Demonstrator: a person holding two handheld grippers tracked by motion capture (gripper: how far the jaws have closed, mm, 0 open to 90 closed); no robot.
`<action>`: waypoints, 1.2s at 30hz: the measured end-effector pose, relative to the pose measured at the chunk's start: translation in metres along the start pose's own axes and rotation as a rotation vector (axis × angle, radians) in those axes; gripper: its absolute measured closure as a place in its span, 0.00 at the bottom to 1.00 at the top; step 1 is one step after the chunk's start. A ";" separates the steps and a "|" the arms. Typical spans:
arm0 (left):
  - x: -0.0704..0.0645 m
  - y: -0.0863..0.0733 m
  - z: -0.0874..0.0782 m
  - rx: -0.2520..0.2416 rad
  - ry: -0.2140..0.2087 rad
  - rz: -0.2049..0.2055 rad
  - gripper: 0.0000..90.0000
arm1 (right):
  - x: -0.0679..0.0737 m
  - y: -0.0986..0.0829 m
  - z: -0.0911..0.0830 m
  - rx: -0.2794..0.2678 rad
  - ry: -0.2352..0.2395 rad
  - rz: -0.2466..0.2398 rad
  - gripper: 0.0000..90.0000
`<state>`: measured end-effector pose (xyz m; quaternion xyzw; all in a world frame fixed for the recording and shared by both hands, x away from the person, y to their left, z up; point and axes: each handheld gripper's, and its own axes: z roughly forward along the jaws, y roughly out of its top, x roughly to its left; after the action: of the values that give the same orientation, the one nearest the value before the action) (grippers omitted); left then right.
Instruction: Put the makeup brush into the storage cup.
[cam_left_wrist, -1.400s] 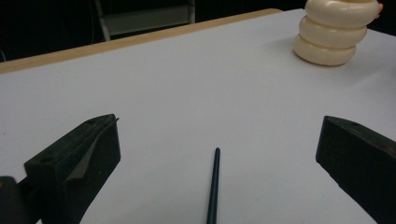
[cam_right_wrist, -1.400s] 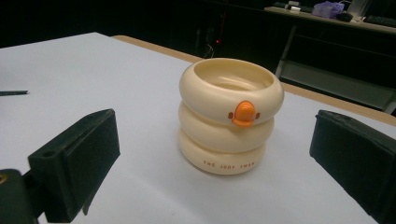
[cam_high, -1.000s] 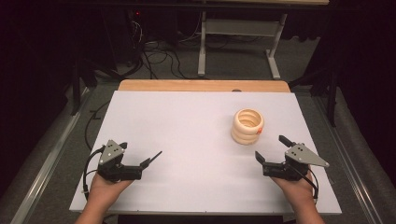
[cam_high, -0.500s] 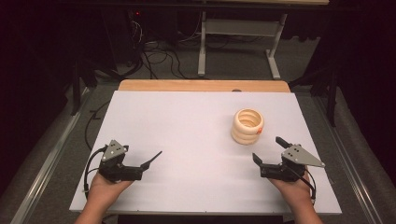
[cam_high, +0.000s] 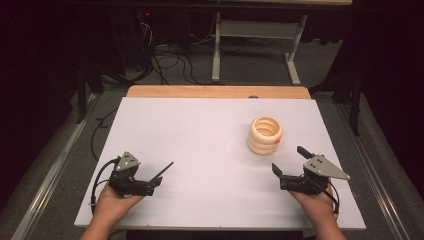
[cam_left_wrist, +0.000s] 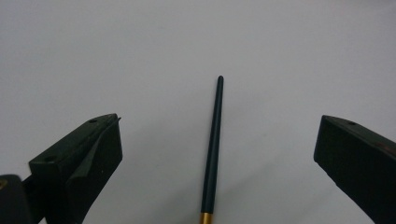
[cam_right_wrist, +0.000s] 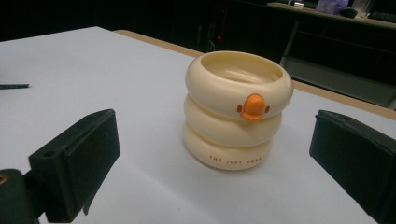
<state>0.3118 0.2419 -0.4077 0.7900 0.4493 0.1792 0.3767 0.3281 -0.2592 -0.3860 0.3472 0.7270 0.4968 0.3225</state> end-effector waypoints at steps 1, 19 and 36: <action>0.000 0.000 0.001 0.008 0.001 -0.001 0.02 | 0.000 0.000 0.001 -0.005 0.006 0.001 0.03; 0.001 0.001 0.005 0.112 -0.017 -0.048 0.03 | 0.000 0.000 0.000 -0.007 0.007 0.010 0.04; 0.001 0.021 0.003 0.180 -0.035 -0.083 0.05 | -0.002 -0.001 -0.001 -0.014 0.010 0.018 0.04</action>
<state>0.3263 0.2348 -0.3933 0.8045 0.4893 0.1086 0.3188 0.3281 -0.2615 -0.3867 0.3490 0.7219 0.5066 0.3170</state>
